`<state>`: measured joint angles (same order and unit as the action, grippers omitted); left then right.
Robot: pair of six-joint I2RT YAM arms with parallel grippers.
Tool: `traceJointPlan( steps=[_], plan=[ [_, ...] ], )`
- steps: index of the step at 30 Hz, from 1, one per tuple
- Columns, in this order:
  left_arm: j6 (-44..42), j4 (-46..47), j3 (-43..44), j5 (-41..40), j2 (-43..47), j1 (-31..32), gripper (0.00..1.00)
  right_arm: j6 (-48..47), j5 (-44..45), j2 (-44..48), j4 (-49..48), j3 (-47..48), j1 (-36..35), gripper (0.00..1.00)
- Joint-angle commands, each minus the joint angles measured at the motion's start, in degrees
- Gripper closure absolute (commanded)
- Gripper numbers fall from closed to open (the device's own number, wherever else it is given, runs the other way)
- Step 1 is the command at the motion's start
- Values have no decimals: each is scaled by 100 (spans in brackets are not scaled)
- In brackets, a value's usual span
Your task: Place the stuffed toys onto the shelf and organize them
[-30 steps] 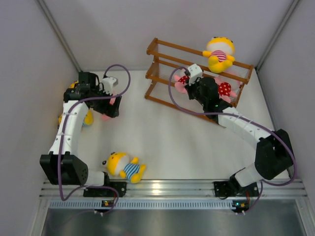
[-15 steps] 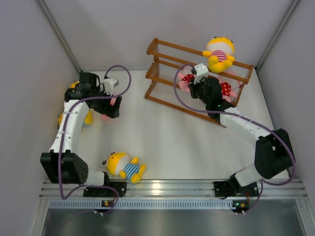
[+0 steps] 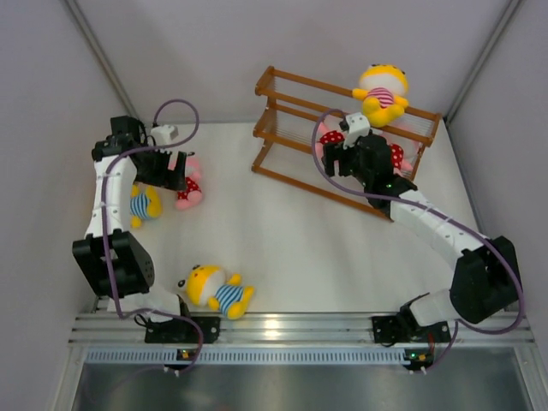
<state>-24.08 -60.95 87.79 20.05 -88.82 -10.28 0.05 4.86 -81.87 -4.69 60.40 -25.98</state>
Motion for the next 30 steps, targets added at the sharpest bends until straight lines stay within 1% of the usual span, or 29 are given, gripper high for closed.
traceJointPlan(
  steps=[1, 3, 4, 8, 9, 11, 12, 16, 19, 21, 23, 24, 25, 27, 28, 30],
  plan=[
    [-54, 188, 528, -255, -539, -123, 6, 65, -161, 513, 319, 296, 49, 18],
    [-36, 416, 765, -501, -952, -123, 6, 47, -196, 557, 451, 437, 23, 14],
    [-36, 495, 853, -589, -1084, -114, 6, -153, -275, 601, 738, 481, 14, 13],
    [87, 830, 1582, -1038, -1910, -62, 5, -356, -451, 672, 1092, 709, -4, 12],
    [122, 891, 1966, -1073, -2259, -44, 5, -392, -625, 681, 1154, 736, -30, 12],
    [218, 970, 2338, -1179, -2587, -18, 5, -462, -741, 742, 1285, 789, -39, 12],
    [228, 1032, 2740, -1266, -2945, -9, 5, -480, -776, 760, 1330, 806, -56, 12],
    [132, 1059, 3533, -1215, -3729, -18, 4, -498, -1057, 918, 1471, 868, -109, 12],
    [17, 1059, 3614, -995, -4090, -9, 4, -506, -1145, 1014, 1594, 912, -162, 12],
    [-36, 1059, 3413, -811, -4109, 9, 5, -524, -1163, 1058, 1646, 930, -215, 12],
    [-45, 1050, 3114, -398, -4109, 44, 7, -524, -1163, 1120, 1655, 956, -276, 13],
    [-19, 1059, 3026, -258, -4100, 35, 10, -515, -1163, 1164, 1673, 965, -294, 13],
    [25, 1050, 2929, -56, -4074, 44, 18, -507, -1154, 1190, 1682, 982, -311, 13],
    [52, 1059, 2622, 147, -3968, 44, 28, -480, -1145, 1217, 1717, 1017, -382, 14],
    [35, 1059, 2516, 313, -3942, 53, 41, -480, -1145, 1252, 1734, 1044, -408, 14],
    [52, 1050, 2209, 446, -3793, 44, 59, -480, -1137, 1287, 1796, 1079, -496, 16]
  ],
)
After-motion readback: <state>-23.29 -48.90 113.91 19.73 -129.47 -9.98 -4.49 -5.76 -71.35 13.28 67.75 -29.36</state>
